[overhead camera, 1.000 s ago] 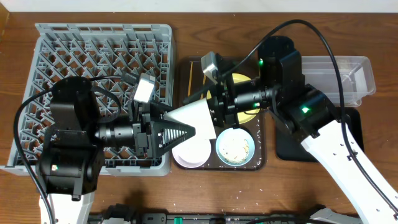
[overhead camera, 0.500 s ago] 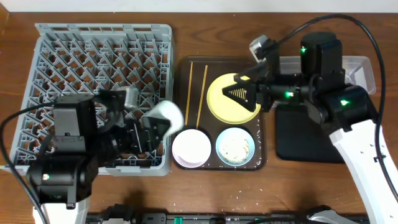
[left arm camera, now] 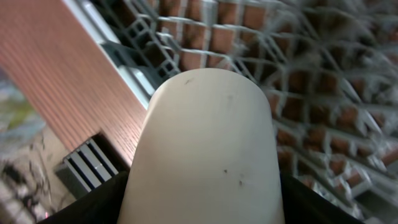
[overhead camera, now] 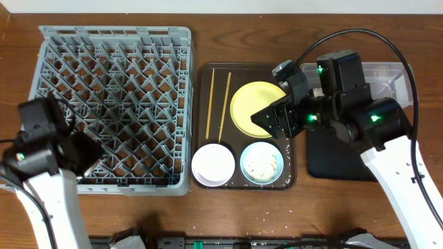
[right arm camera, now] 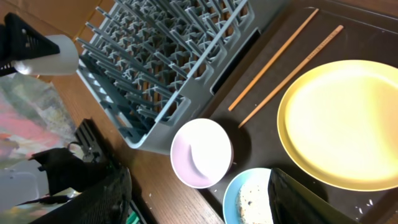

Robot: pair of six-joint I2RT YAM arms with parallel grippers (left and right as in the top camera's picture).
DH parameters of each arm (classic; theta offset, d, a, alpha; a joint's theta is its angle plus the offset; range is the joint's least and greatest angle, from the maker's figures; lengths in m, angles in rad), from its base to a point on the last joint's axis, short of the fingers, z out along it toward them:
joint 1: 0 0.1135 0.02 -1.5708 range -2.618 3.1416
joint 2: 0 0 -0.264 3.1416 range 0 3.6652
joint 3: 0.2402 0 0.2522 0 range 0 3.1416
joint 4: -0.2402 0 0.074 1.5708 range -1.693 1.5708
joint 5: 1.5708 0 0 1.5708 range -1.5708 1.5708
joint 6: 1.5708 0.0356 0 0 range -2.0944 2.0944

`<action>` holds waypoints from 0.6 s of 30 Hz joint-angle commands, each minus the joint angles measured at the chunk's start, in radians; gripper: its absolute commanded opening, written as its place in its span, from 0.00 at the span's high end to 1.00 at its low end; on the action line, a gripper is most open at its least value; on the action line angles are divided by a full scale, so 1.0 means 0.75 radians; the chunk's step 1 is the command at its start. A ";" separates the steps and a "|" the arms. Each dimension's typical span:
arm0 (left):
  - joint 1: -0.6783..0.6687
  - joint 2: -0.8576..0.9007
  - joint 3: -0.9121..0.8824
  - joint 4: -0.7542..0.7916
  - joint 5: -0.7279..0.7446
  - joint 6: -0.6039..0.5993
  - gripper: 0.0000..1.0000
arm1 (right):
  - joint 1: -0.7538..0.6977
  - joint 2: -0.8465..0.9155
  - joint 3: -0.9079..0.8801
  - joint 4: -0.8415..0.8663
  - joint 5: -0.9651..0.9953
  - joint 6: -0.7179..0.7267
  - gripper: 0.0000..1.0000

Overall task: Sort waste into correct bins and load items into the dishwasher
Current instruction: 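Place the white cup into the dish rack with the left gripper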

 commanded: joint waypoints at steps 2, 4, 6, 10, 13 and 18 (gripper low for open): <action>0.142 0.201 0.026 0.056 0.009 -0.020 0.33 | 0.007 -0.015 0.002 -0.002 0.015 -0.010 0.32; 0.163 0.293 0.026 0.075 0.055 -0.020 0.33 | 0.007 -0.015 0.002 -0.003 0.015 -0.010 0.31; 0.174 0.428 0.026 0.126 0.049 0.006 0.29 | 0.007 -0.015 0.002 -0.009 0.014 -0.010 0.31; 0.203 0.539 0.026 0.181 0.090 0.006 0.23 | 0.007 -0.015 0.002 -0.048 0.014 -0.010 0.32; 0.205 0.540 0.026 0.178 0.185 0.052 0.08 | 0.007 -0.015 0.002 -0.058 0.014 -0.010 0.31; 0.197 0.395 0.035 0.121 0.496 0.211 0.07 | 0.106 0.005 0.001 -0.063 0.209 0.144 0.28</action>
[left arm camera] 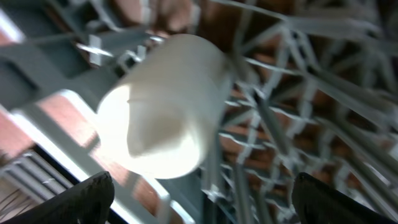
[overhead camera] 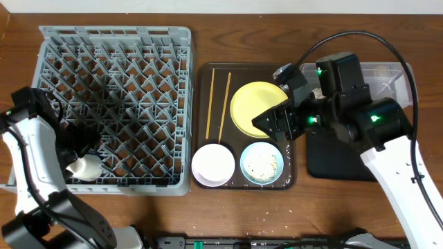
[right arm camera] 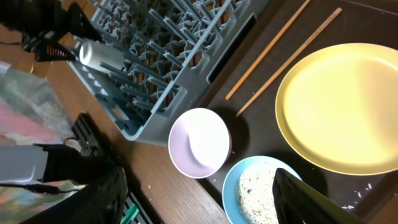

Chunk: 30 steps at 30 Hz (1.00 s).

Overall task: Sort waste into correct bins and load items into the dishwasher
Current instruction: 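Place the white cup into the dish rack with the left gripper, then grasp the light blue bowl with the right gripper and lift it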

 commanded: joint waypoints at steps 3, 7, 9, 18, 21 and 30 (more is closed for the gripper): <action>-0.052 -0.287 0.034 -0.077 0.402 0.233 0.07 | 0.231 0.064 -0.006 -0.052 0.521 0.406 0.34; -0.218 -0.541 0.034 -0.125 0.437 0.369 0.07 | 0.409 0.193 -0.030 -0.055 0.691 0.631 0.39; -0.310 -0.645 0.034 -0.138 0.436 0.406 0.07 | 0.474 0.279 -0.030 -0.048 0.716 0.688 0.40; -0.441 -0.872 0.034 -0.184 0.426 0.410 0.07 | 0.532 0.701 -0.030 -0.026 0.750 0.926 0.57; -0.441 -0.865 0.034 -0.192 0.426 0.410 0.07 | 0.519 0.822 -0.030 0.001 0.749 1.014 0.65; -0.441 -0.864 0.033 -0.203 0.426 0.410 0.07 | 0.454 0.876 -0.030 0.012 0.748 1.028 0.99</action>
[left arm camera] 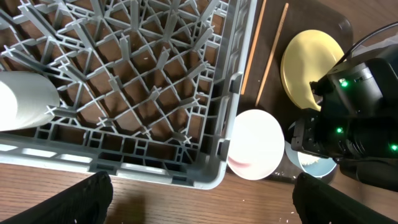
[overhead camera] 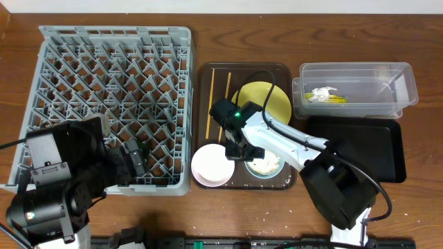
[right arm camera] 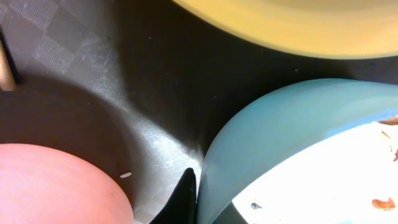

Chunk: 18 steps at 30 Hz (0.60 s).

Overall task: Sort waste into correct bins and load items into the dishwasher
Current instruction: 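Grasp the light blue bowl with the right gripper and lift it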

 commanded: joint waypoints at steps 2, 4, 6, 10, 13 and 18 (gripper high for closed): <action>-0.007 0.001 0.020 -0.005 0.012 0.018 0.07 | -0.071 -0.018 -0.003 -0.008 -0.011 -0.054 0.99; -0.007 0.004 0.020 -0.004 0.012 0.018 0.07 | -0.106 -0.056 -0.002 -0.014 -0.066 -0.152 0.99; -0.007 0.015 0.020 -0.004 0.012 0.018 0.07 | -0.141 -0.123 -0.003 -0.028 -0.106 -0.222 0.99; -0.007 0.043 0.019 -0.004 0.012 0.018 0.07 | -0.211 -0.280 -0.003 -0.027 -0.231 -0.368 0.99; -0.007 0.066 0.019 -0.006 0.012 0.019 0.07 | -0.288 -0.398 -0.003 -0.023 -0.459 -0.524 0.99; -0.007 0.114 0.019 -0.024 0.012 0.044 0.07 | -0.579 -0.517 -0.008 -0.175 -0.731 -0.746 0.99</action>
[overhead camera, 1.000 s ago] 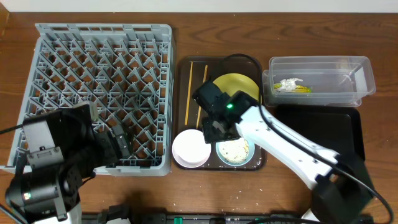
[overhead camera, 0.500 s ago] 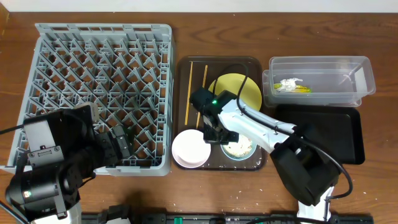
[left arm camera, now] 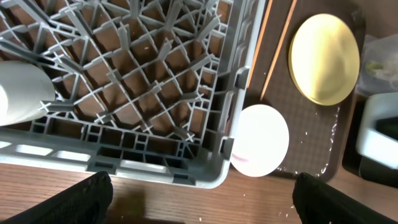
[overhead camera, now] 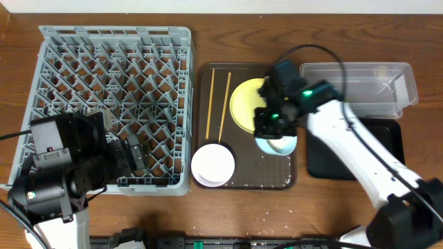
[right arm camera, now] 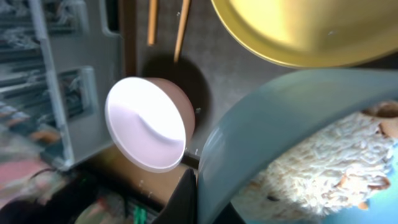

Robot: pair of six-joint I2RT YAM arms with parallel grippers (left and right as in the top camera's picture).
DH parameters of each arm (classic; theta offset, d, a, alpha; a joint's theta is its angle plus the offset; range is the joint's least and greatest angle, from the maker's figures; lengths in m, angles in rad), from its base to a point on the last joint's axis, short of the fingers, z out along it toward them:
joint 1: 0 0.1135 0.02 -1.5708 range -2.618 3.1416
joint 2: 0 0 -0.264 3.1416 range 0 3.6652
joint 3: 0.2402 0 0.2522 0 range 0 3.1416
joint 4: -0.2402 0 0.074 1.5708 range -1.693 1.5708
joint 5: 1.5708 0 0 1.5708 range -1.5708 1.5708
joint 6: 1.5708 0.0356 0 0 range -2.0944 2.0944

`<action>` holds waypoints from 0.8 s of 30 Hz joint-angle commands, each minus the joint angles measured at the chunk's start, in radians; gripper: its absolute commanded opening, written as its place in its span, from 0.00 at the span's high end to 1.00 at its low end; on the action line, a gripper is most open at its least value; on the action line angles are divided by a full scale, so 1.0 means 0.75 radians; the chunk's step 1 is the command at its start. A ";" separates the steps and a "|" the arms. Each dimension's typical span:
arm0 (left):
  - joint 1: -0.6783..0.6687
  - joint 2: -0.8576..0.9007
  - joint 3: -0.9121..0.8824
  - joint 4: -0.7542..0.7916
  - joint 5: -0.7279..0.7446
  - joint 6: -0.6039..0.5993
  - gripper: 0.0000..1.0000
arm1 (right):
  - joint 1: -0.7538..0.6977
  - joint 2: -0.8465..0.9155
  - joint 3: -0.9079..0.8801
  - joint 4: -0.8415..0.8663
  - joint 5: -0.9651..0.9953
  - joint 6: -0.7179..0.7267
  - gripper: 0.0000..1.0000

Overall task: Sort waste into correct bins and load items into the dishwasher
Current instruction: 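Grasp the light blue bowl with the right gripper and lift it, then tip the blue bowl over the black tray to dump the rice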

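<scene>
A light-blue bowl holding rice leftovers hangs tilted above the brown tray, and my right gripper is shut on its rim. From overhead the blue bowl sits just under the right gripper. A yellow plate, two chopsticks and a white bowl lie on the tray. A white cup lies in the front-left of the grey dish rack. My left gripper hangs open above the rack's front edge, holding nothing.
Two stacked clear bins with some scraps stand at the back right. A black bin lies in front of them. The left arm covers the rack's front-left corner from overhead.
My right gripper has risen with the blue bowl from its spot on the tray; the bowl now hangs tilted near the tray's right side. The left gripper has barely shifted.
My left gripper held the white cup at the rack's front-left while the right hovered open over the tray. Then the cup lay in the rack, let go. Later the right gripper was at the blue bowl's rim on the tray, and now holds it raised.
</scene>
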 commanded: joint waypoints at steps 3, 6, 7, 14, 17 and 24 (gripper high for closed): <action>-0.007 0.027 0.019 -0.019 0.012 0.039 0.07 | -0.342 -0.029 -0.059 -0.103 -0.410 -0.347 0.99; -0.007 0.027 0.019 -0.019 0.012 0.039 0.07 | -0.614 -0.029 -0.198 -0.066 -0.648 -0.521 0.99; -0.007 0.027 0.019 -0.019 0.012 0.039 0.07 | -0.680 -0.029 -0.241 -0.040 -0.741 -0.567 0.99; -0.007 0.027 0.019 -0.019 0.012 0.039 0.06 | -1.077 -0.029 -0.520 0.204 -1.099 -0.747 0.99; -0.007 0.027 0.019 -0.019 0.011 0.039 0.06 | -1.175 -0.029 -0.601 0.229 -1.323 -0.983 0.99; -0.007 0.027 0.019 -0.020 0.012 0.039 0.07 | -1.181 -0.029 -0.633 0.219 -1.405 -1.157 0.99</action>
